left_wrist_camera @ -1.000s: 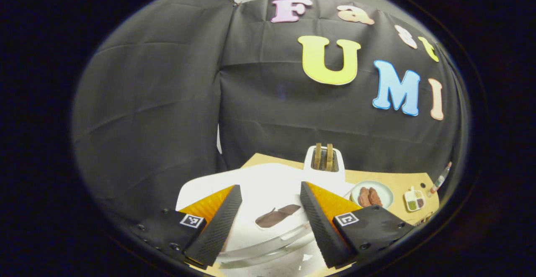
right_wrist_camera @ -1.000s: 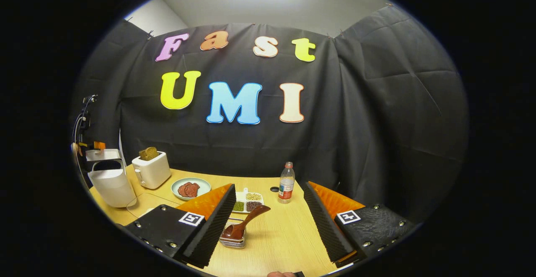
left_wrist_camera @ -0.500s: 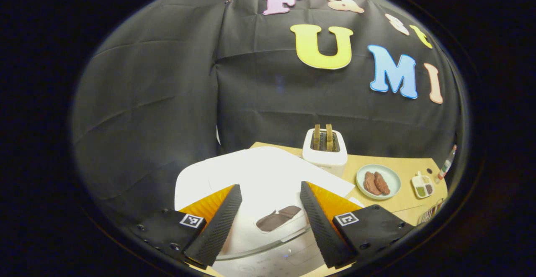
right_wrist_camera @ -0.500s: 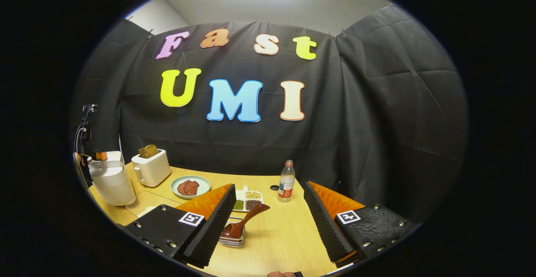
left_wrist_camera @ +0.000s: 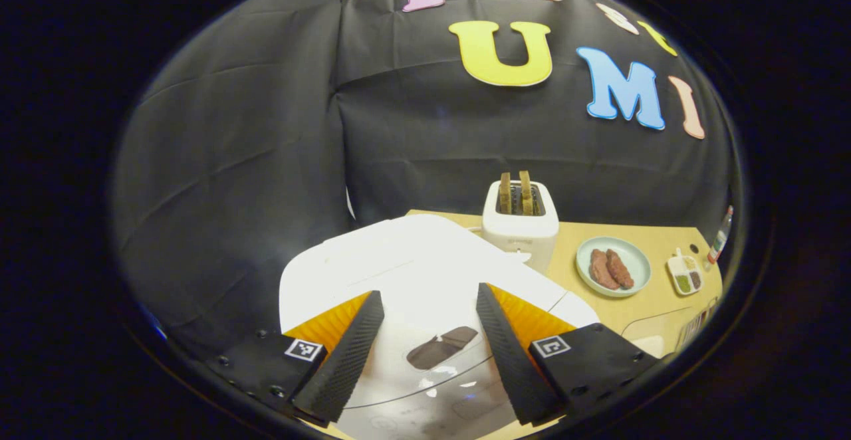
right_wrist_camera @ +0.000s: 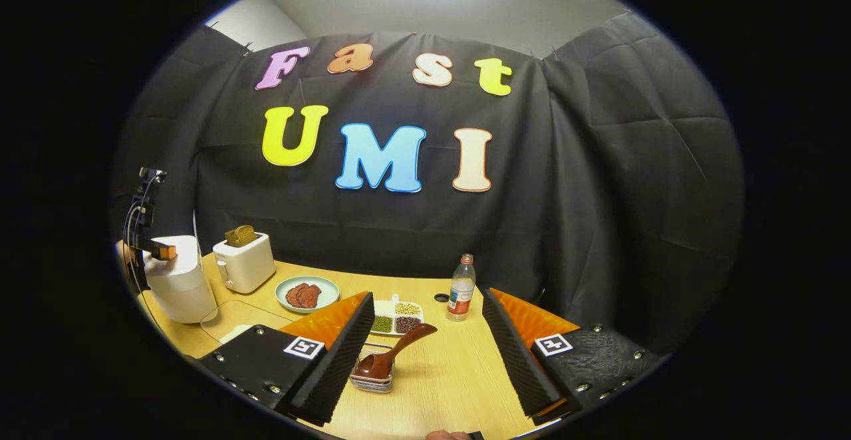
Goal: Close the left gripper, press the button to open the rice cooker; take a wooden spoon from the chopstick holder with the right hand, scoop a spoonful of rice and pour it into the rice cooker, then put the wooden spoon back into the chopstick holder.
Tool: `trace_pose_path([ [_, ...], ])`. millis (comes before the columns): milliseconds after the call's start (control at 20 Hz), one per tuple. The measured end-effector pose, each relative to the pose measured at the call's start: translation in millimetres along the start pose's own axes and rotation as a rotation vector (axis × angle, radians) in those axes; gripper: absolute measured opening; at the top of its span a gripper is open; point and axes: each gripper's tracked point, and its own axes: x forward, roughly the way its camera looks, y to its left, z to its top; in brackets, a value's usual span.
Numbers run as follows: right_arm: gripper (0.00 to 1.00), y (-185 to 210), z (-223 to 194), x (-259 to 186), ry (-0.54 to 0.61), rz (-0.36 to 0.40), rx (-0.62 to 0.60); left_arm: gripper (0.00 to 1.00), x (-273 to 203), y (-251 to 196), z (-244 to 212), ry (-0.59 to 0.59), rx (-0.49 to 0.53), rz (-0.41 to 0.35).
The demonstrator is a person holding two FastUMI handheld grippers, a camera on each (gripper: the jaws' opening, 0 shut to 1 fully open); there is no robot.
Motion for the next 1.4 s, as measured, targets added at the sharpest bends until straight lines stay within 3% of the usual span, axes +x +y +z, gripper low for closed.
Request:
trace_pose_path([
  [100, 0.99, 8.3, -1.6, -0.5, 0.002, 0.015, 0.029, 0.97, -5.0, 2.0, 2.2, -0.010, -0.002, -0.004],
  [250, 0.99, 26.5, 6.4, -1.3, -0.012, 0.056, 0.043, 0.98, -18.7, -4.9, 5.7, 0.007, -0.026, -0.067],
  [600, 0.99, 79.0, 47.8, -10.0, -0.097, 0.164, 0.063, 0.95, -122.0, -22.1, 66.4, -0.270, -0.018, -0.167],
  [750, 0.99, 97.8, 58.1, -13.0, -0.130, 0.205, 0.077, 0.99, -166.9, -21.1, 80.4, -0.352, -0.015, -0.180],
  [900, 0.99, 108.1, 58.2, -14.7, -0.158, 0.218, 0.069, 0.97, -209.3, -29.1, 83.7, -0.419, -0.021, -0.226],
  [1200, 0.99, 123.5, 58.5, -21.5, -0.168, 0.233, 0.047, 0.96, -276.1, -34.0, 70.1, -0.531, 0.037, -0.239],
  [1250, 0.99, 123.4, 63.3, -23.5, -0.180, 0.222, 0.056, 0.95, -298.5, -23.1, 51.6, -0.544, 0.040, -0.235],
  [1400, 0.99, 123.7, 70.9, -29.7, -0.208, 0.203, 0.081, 0.95, -308.6, -29.6, 48.6, -0.545, 0.027, -0.232],
])
